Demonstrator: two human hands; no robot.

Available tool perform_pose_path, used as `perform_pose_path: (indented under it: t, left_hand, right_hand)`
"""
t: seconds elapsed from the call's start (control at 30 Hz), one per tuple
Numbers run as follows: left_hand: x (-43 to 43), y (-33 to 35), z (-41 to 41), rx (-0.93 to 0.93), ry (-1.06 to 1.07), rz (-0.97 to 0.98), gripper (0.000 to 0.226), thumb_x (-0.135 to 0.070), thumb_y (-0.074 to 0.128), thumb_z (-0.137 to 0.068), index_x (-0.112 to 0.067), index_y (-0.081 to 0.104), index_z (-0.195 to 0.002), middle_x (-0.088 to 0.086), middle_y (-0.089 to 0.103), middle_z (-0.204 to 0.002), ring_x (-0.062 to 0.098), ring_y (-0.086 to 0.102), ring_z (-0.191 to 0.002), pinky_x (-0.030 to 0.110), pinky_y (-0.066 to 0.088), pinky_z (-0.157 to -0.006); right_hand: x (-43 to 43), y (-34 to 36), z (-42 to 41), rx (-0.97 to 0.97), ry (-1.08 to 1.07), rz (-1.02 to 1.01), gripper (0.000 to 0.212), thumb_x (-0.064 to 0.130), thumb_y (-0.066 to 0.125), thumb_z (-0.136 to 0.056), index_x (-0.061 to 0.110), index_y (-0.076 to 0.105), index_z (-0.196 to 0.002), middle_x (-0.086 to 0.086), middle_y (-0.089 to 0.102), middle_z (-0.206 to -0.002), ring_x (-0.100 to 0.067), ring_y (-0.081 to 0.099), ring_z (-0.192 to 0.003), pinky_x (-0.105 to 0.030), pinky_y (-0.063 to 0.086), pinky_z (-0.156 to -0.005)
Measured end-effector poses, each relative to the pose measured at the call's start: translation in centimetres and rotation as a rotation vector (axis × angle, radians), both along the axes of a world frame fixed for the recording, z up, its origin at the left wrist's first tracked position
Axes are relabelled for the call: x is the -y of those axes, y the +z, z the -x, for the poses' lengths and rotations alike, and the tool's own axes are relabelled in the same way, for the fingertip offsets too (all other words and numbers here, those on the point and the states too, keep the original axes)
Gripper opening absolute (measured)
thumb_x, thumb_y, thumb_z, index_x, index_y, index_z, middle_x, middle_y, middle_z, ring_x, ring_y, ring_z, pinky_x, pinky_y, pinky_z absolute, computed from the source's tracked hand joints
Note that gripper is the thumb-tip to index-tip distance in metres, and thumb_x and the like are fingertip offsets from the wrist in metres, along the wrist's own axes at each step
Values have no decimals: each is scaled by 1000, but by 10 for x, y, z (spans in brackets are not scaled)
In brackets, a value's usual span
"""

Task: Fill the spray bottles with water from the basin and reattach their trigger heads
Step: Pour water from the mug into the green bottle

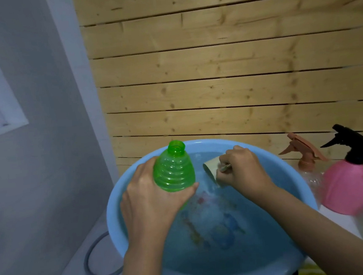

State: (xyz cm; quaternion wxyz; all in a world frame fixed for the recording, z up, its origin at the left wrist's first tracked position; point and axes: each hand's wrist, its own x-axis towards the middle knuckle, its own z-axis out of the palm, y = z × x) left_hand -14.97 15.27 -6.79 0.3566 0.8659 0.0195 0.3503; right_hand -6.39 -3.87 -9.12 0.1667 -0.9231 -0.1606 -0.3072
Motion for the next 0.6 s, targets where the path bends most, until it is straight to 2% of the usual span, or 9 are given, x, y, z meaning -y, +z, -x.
perform_pose_path:
  t: [0.07, 0.23, 0.37, 0.6]
  left_hand:
    - [0, 1, 1, -15, 1, 21, 64, -56, 85, -43, -29, 64, -97, -8, 66, -93, 26, 62, -89, 31, 44, -66]
    - [-1, 2, 3, -33, 11, 52, 61, -54, 87, -43, -28, 67, -94, -4, 69, -87, 29, 63, -87, 32, 46, -66]
    - [-1, 2, 3, -55, 22, 31, 62, -55, 87, -43, -27, 68, -95, -2, 69, -87, 31, 63, -87, 32, 45, -66]
    - [1, 1, 2, -114, 10, -5, 60, -50, 89, -43, -25, 67, -94, -1, 68, -88, 31, 63, -89, 37, 50, -68]
  right_hand:
    - [4, -4, -2, -78, -39, -119, 36, 10, 65, -69, 12, 34, -52, -11, 43, -55, -24, 40, -67, -34, 27, -54]
    - [7, -8, -2, -245, -41, -283, 38, 10, 67, -67, 14, 34, -49, 2, 31, -48, -19, 29, -57, -29, 24, -50]
    - [6, -3, -1, -320, -115, -408, 43, 11, 70, -68, 15, 32, -47, -3, 29, -52, -19, 27, -60, -29, 21, -48]
    - [15, 11, 8, -440, -244, -942, 48, 12, 72, -67, 20, 30, -45, 6, 23, -42, -14, 21, -48, -23, 19, -42]
